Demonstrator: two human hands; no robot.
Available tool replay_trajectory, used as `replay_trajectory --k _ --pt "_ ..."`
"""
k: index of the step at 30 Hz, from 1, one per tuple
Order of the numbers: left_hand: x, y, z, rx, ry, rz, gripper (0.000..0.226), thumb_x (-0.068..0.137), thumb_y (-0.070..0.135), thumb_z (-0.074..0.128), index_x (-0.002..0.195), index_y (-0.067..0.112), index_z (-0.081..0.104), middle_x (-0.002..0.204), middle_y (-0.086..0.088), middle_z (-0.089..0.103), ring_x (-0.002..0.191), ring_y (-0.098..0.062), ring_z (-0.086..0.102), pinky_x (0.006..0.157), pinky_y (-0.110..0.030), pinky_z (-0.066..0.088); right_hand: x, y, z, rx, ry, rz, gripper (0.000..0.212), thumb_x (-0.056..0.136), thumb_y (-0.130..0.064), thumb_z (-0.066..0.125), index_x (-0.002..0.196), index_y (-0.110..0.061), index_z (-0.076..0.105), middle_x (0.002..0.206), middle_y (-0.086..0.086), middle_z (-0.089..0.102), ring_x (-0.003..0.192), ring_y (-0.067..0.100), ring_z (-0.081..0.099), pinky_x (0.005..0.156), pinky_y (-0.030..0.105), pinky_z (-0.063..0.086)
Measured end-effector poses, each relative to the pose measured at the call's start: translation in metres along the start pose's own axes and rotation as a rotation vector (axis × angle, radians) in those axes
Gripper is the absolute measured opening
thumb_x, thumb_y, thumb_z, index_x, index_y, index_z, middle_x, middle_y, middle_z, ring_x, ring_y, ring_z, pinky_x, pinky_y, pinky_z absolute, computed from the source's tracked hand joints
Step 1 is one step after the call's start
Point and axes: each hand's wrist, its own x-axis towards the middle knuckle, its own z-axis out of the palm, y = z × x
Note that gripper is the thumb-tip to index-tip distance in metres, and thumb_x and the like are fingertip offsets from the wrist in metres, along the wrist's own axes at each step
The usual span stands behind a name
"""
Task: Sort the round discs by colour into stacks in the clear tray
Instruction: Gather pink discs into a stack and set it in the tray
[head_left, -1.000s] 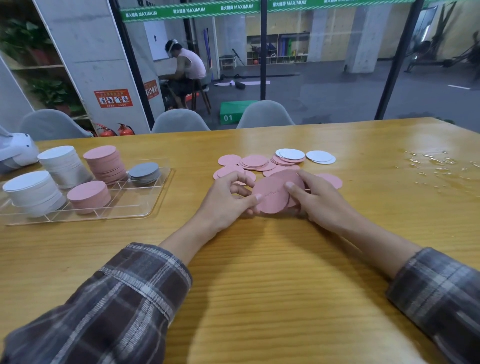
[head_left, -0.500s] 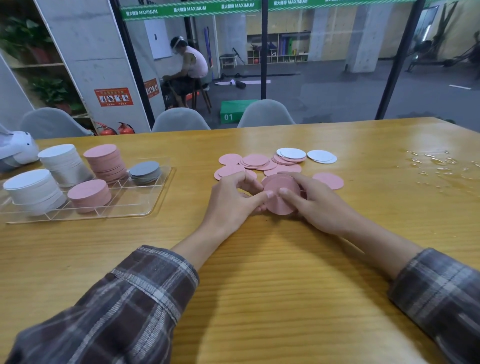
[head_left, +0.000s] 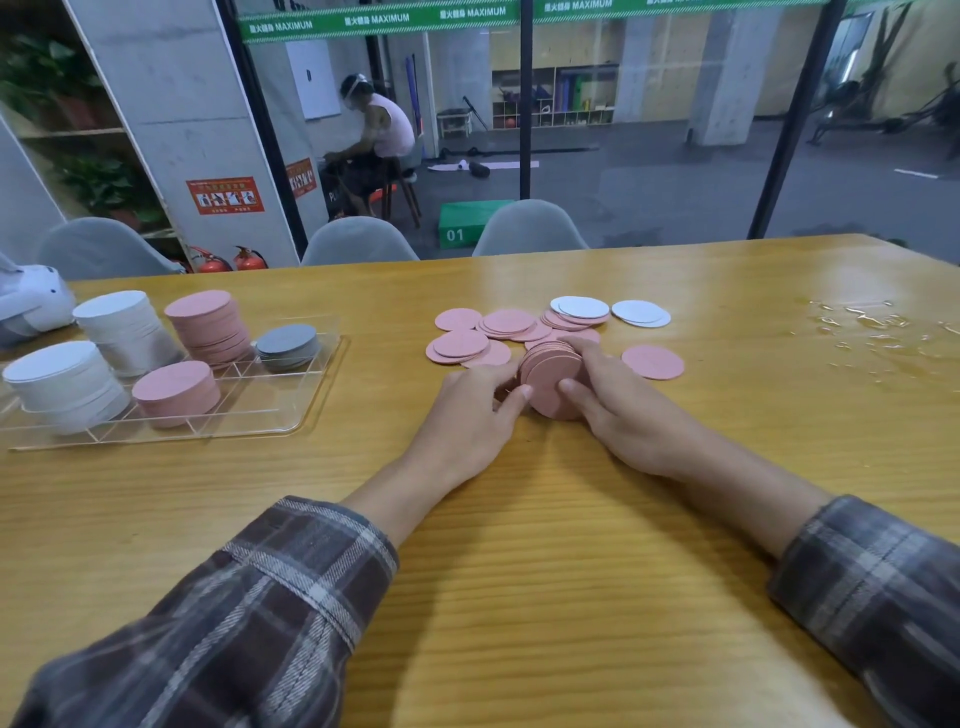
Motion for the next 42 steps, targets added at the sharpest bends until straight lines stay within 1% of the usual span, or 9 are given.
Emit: replay_trajectory --k 4,8,12,19,25,27,32,37,42 --pt "0.006 -0.008 -0.001 0.105 -0.021 -0.007 0.019 0.105 0.03 0.056 0.104 0.021 0.073 0.099 0.0 0.069 0.092 -0.018 0.06 0.086 -0.036 0.049 0.002 0.003 -0.002 0.031 0.037 0.062 0.033 0.107 -0.024 0.047 0.139 -0.015 0.043 0.114 0.005 0.064 0.108 0.026 0.057 0.092 0.038 0.044" --pt "0.019 -0.032 -0.011 0.243 0.021 -0.052 0.033 0.102 0.024 0.06 0.133 0.014 0.069 0.132 -0.002 0.064 0.126 -0.018 0.055 0.106 -0.029 0.041 0.002 0.006 -0.006 0.077 0.067 0.155 0.037 0.108 -0.029 0.046 0.144 -0.021 0.04 0.112 0.002 0.063 0.101 0.02 0.056 0.077 0.022 0.041" --pt "0.036 -0.058 -0.024 0.297 0.123 -0.079 0.034 0.098 0.025 0.067 0.13 0.015 0.069 0.13 0.0 0.062 0.124 -0.022 0.057 0.104 -0.031 0.044 0.005 0.008 -0.009 0.085 0.096 0.17 0.037 0.107 -0.03 0.047 0.144 -0.024 0.042 0.11 -0.002 0.063 0.098 0.016 0.054 0.069 0.001 0.034" --pt "0.076 -0.084 -0.021 0.308 0.025 -0.168 0.055 0.098 0.053 0.055 0.144 0.022 0.059 0.151 -0.004 0.05 0.141 -0.027 0.044 0.116 -0.044 0.038 0.007 0.008 -0.007 0.095 0.122 0.159 0.037 0.107 -0.03 0.049 0.143 -0.023 0.045 0.113 -0.003 0.065 0.102 0.017 0.057 0.073 0.0 0.035" --pt "0.105 -0.082 -0.012 0.419 -0.207 -0.168 0.063 0.1 0.063 0.049 0.158 0.043 0.035 0.173 -0.001 0.017 0.16 -0.029 0.008 0.127 -0.051 0.009 0.007 0.006 -0.006 0.128 0.129 0.14 0.036 0.107 -0.028 0.05 0.142 -0.023 0.046 0.109 -0.004 0.065 0.095 0.013 0.058 0.072 0.01 0.039" --pt "0.109 -0.085 -0.012 0.44 -0.26 -0.156 0.065 0.1 0.066 0.047 0.159 0.044 0.032 0.172 0.0 0.02 0.16 -0.027 0.011 0.126 -0.05 0.011 0.008 0.007 -0.007 0.132 0.124 0.136 0.036 0.107 -0.029 0.049 0.142 -0.023 0.045 0.11 -0.003 0.066 0.1 0.016 0.058 0.072 0.014 0.038" --pt "0.108 -0.084 -0.015 0.397 -0.271 -0.122 0.061 0.1 0.059 0.053 0.156 0.037 0.043 0.164 0.004 0.038 0.154 -0.017 0.026 0.124 -0.043 0.025 0.007 0.009 -0.008 0.133 0.127 0.152 0.034 0.106 -0.029 0.05 0.14 -0.024 0.047 0.107 -0.003 0.066 0.093 0.012 0.058 0.074 0.001 0.038" --pt "0.086 -0.074 -0.019 0.391 -0.263 -0.078 0.056 0.101 0.051 0.055 0.154 0.034 0.046 0.161 0.004 0.042 0.151 -0.015 0.029 0.12 -0.033 0.025 0.005 0.009 -0.01 0.142 0.142 0.166 0.033 0.106 -0.03 0.05 0.139 -0.026 0.048 0.105 -0.005 0.066 0.092 -0.003 0.056 0.071 0.001 0.037" --pt "0.054 -0.057 -0.025 0.402 -0.244 -0.026 0.054 0.103 0.05 0.055 0.154 0.035 0.047 0.159 0.005 0.044 0.149 -0.013 0.031 0.114 -0.026 0.024 0.001 0.006 -0.013 0.151 0.159 0.162 0.032 0.105 -0.031 0.052 0.137 -0.027 0.05 0.102 -0.011 0.064 0.093 -0.003 0.057 0.071 0.002 0.037"
